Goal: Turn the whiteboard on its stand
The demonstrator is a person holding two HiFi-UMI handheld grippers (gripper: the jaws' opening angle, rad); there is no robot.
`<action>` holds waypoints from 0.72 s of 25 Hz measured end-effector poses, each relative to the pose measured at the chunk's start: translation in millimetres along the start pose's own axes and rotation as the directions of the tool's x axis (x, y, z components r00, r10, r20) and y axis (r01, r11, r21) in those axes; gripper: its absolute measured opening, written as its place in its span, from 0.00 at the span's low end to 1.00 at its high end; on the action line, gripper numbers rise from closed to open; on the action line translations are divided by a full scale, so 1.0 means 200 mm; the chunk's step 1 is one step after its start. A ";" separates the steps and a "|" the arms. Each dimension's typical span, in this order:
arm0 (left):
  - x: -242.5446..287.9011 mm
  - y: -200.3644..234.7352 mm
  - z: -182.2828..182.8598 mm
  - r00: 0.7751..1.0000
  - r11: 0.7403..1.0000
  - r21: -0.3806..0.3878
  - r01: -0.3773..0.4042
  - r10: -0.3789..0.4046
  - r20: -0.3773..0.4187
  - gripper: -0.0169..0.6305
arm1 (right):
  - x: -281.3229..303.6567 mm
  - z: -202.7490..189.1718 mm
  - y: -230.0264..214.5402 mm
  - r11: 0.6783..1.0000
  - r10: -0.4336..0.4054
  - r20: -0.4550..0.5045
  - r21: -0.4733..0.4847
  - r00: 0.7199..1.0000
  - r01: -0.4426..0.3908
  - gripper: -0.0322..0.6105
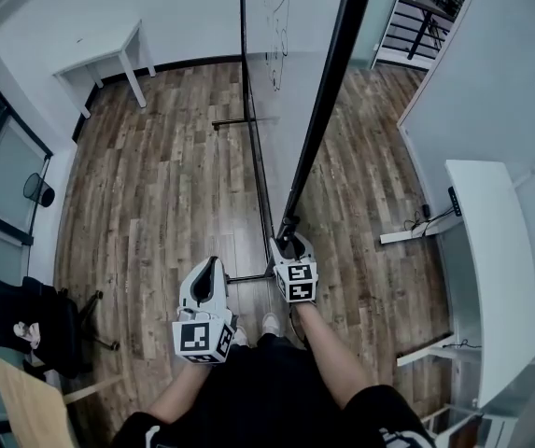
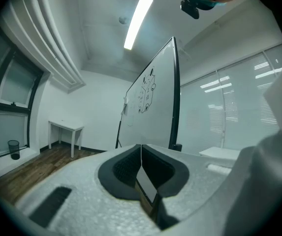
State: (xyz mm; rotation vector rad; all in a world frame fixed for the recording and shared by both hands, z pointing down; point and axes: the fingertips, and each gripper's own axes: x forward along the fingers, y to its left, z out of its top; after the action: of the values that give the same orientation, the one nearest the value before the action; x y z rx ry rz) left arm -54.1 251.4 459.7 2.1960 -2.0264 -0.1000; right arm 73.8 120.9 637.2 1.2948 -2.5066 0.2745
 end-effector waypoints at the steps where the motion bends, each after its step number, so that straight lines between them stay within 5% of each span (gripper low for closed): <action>1: 0.00 0.00 0.00 1.000 1.000 -0.001 0.003 -0.003 0.001 0.06 | -0.02 -0.01 0.01 1.000 0.000 0.000 0.002 1.000 0.000 0.35; 15: 0.00 -0.02 -0.02 0.999 0.999 -0.031 0.026 -0.027 -0.020 0.06 | -0.22 -0.11 0.03 0.998 -0.050 -0.018 0.030 0.999 0.051 0.30; 18: -0.01 -0.01 -0.04 0.999 0.999 -0.033 0.024 -0.025 -0.026 0.06 | -0.31 -0.12 0.01 0.994 -0.104 -0.013 0.036 0.994 0.105 0.11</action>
State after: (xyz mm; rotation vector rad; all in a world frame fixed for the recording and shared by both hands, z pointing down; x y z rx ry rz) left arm -51.5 253.8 466.5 2.1910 -1.9696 -0.1057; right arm 111.6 176.8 638.2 1.4290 -2.4253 0.3037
